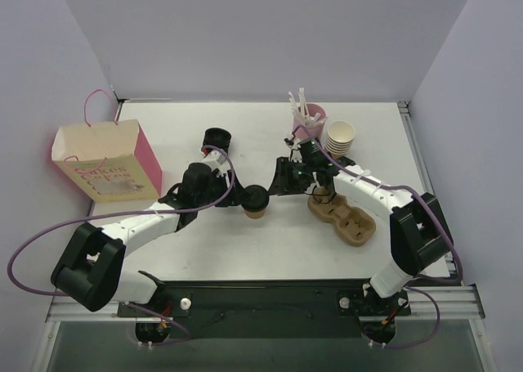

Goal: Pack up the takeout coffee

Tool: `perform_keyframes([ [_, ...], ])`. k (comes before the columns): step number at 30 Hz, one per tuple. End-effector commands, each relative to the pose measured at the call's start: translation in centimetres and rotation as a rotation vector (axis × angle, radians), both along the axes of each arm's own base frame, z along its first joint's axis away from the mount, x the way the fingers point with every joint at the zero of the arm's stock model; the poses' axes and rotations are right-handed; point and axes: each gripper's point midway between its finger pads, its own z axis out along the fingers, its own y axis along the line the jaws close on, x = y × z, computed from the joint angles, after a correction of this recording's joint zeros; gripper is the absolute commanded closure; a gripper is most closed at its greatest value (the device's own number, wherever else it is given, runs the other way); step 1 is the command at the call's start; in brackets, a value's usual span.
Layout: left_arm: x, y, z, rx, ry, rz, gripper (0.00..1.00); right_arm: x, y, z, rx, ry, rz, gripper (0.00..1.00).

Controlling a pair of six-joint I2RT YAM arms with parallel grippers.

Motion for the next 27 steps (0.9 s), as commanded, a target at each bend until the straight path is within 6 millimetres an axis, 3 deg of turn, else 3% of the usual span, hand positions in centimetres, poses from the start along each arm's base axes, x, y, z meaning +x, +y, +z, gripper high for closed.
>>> perform_keyframes([
  [1,-0.4,0.8,-2.2,0.073,0.030,0.002,0.33,0.2,-0.9,1.4,0.003,-0.035,-0.035,0.62],
  [18,-0.5,0.6,-2.8,0.078,0.040,0.001,0.34,-0.4,0.4,-0.1,0.026,0.021,-0.020,0.66],
  [27,-0.8,0.7,-3.7,0.087,0.056,-0.001,0.34,-1.6,1.3,-2.0,0.013,0.064,-0.005,0.67],
])
